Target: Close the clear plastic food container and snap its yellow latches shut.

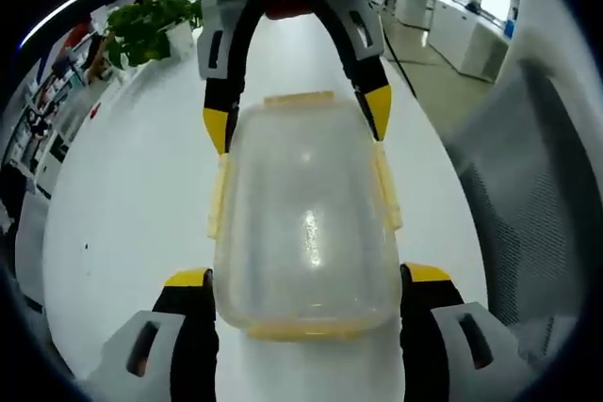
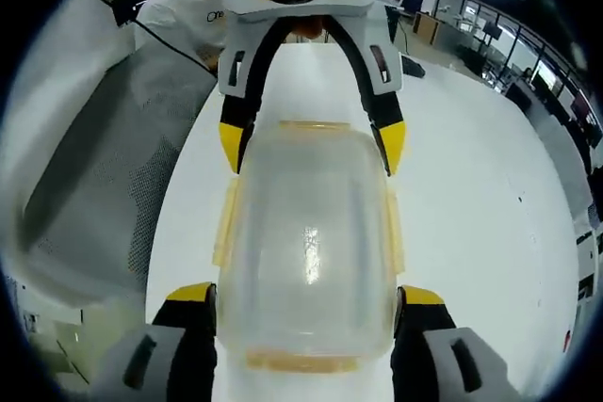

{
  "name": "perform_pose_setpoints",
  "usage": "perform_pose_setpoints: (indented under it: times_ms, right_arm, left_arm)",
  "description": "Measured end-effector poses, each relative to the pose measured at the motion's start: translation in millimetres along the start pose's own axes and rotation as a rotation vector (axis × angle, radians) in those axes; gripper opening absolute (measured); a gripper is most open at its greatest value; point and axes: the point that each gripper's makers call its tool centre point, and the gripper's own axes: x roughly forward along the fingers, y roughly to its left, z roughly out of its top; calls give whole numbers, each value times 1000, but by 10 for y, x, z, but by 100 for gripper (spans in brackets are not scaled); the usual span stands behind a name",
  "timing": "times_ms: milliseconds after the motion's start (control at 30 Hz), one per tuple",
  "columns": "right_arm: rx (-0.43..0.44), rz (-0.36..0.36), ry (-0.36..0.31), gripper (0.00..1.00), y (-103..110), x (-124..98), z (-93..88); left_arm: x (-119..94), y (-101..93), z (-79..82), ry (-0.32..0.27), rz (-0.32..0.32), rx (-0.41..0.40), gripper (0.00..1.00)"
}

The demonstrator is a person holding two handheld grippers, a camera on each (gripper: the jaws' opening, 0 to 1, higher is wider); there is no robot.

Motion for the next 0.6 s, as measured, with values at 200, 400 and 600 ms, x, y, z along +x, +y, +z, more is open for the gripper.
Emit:
perform_pose_setpoints:
  times_ms: [200, 400, 600]
  right_arm:
    - [-7, -1, -12, 76, -20, 76, 158]
    - [-15, 5, -18, 76, -54, 163, 325]
    - [-28, 12, -18, 76, -72, 242, 474]
  left_arm:
    - [-84, 10, -159, 16, 5, -3, 78]
    - [-177, 23, -326, 25, 10, -13, 78]
    - [-262, 15, -475, 29, 18, -26, 78]
